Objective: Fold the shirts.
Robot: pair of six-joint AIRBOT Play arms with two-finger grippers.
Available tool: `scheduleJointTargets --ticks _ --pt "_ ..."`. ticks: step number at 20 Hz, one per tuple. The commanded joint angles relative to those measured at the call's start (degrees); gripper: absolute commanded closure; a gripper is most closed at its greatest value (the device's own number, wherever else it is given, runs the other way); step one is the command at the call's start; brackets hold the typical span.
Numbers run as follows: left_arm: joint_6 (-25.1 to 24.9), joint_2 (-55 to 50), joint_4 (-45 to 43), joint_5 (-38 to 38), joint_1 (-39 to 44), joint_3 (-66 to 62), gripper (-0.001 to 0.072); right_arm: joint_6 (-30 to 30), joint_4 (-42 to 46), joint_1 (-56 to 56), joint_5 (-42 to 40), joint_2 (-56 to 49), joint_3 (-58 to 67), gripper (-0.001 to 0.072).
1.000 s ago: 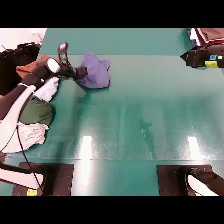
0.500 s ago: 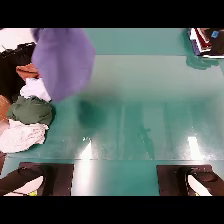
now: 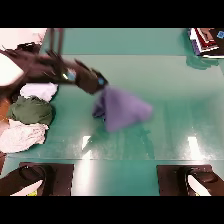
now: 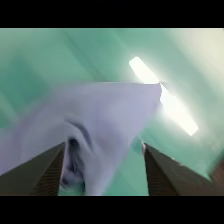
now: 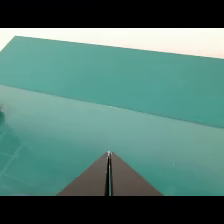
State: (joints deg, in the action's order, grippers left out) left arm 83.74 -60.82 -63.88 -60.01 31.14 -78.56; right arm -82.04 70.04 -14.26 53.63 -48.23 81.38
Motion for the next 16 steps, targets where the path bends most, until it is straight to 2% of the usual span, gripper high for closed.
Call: scheduleJointTargets --ticks 1,3,5,6,10,16 --pt "-0.20 0.22 5.20 2.29 1.42 8.07 0.0151 -0.02 0.00 -0.02 1.14 0.09 0.04 0.0695" --pt "0.09 0.22 -1.77 5.75 0.11 8.13 0.0151 -0.02 -0.02 -0.02 1.22 0.09 0.04 0.0695" --pt "4.70 -0.74 -8.41 8.11 -4.48 8.15 0.0151 -0.02 -0.02 -0.02 1.70 0.09 0.04 0.0695" --pt "5.73 -2.38 -8.52 7.41 -7.80 8.15 0.0151 -0.02 0.00 -0.02 2.03 0.09 0.04 0.0695" --pt "5.18 -13.79 -4.13 1.77 -15.21 8.15 0.0152 -0.02 0.00 -0.02 2.56 0.09 0.04 0.0695" --pt "-1.79 -30.05 11.47 6.01 -15.28 8.13 0.0152 -0.02 0.17 -0.02 4.66 0.04 0.04 0.0695"
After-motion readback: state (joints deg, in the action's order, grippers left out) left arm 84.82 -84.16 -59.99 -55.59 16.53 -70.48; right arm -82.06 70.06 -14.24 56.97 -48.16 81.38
